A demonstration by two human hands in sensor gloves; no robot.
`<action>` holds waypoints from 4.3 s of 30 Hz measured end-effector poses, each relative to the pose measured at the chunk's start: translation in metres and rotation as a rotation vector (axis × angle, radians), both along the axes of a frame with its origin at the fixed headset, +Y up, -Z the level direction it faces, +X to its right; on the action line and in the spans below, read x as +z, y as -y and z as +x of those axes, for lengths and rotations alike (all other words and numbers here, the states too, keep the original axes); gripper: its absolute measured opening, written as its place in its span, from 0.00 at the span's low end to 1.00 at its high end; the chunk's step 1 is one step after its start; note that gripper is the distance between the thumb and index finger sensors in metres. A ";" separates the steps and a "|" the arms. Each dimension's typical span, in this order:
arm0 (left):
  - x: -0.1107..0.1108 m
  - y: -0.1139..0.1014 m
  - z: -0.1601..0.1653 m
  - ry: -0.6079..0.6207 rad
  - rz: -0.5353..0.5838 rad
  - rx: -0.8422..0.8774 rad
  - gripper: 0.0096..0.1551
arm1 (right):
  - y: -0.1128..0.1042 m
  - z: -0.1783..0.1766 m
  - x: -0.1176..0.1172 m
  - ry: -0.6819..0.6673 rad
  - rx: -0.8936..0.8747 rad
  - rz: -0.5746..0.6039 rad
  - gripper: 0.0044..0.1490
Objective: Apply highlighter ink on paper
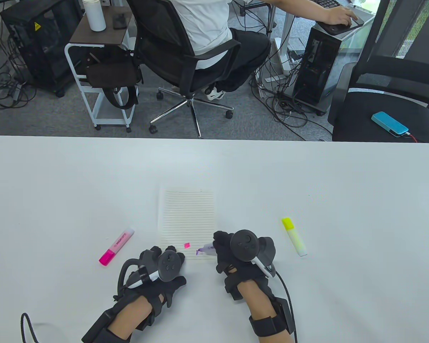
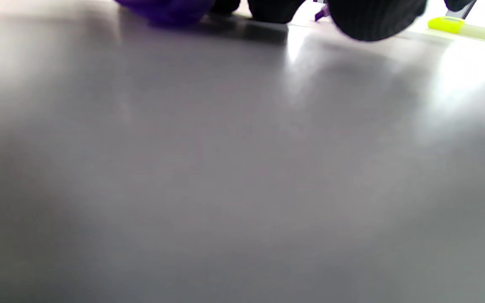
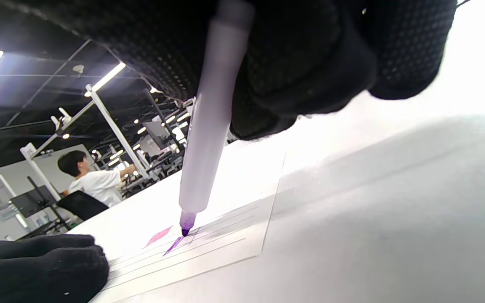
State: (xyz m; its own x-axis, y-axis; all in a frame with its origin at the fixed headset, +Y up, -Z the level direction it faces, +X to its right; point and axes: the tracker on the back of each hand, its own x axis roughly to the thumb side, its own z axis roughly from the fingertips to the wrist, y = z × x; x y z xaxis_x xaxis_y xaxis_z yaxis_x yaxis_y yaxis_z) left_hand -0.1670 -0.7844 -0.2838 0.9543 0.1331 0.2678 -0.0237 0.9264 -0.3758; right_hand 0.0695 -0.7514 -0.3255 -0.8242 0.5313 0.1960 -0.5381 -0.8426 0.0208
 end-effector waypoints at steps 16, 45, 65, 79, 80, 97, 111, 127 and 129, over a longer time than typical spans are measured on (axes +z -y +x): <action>0.000 0.000 0.000 0.001 -0.003 0.002 0.42 | 0.000 -0.002 0.002 0.005 0.015 0.031 0.22; 0.000 0.001 0.000 -0.001 -0.006 0.003 0.42 | 0.000 0.000 0.001 0.023 0.030 0.025 0.22; 0.000 0.001 0.000 -0.001 -0.007 0.003 0.42 | -0.001 -0.001 0.002 0.029 0.019 0.008 0.22; 0.000 0.001 0.000 0.001 -0.008 0.000 0.42 | 0.001 0.003 0.000 0.035 -0.011 -0.052 0.22; 0.000 0.001 0.000 0.001 -0.008 0.001 0.42 | 0.002 0.003 0.000 0.043 -0.009 -0.040 0.22; 0.000 0.001 0.000 0.003 -0.011 0.000 0.42 | 0.004 0.005 -0.001 0.062 -0.027 -0.093 0.22; 0.000 0.001 0.000 0.004 -0.012 -0.001 0.43 | 0.004 0.003 0.001 0.078 -0.010 -0.056 0.22; 0.000 0.001 0.000 0.002 -0.014 -0.001 0.42 | 0.003 0.005 0.000 0.069 -0.010 -0.087 0.22; 0.000 0.001 0.000 0.002 -0.014 -0.003 0.43 | 0.003 0.004 0.001 0.081 -0.001 -0.062 0.22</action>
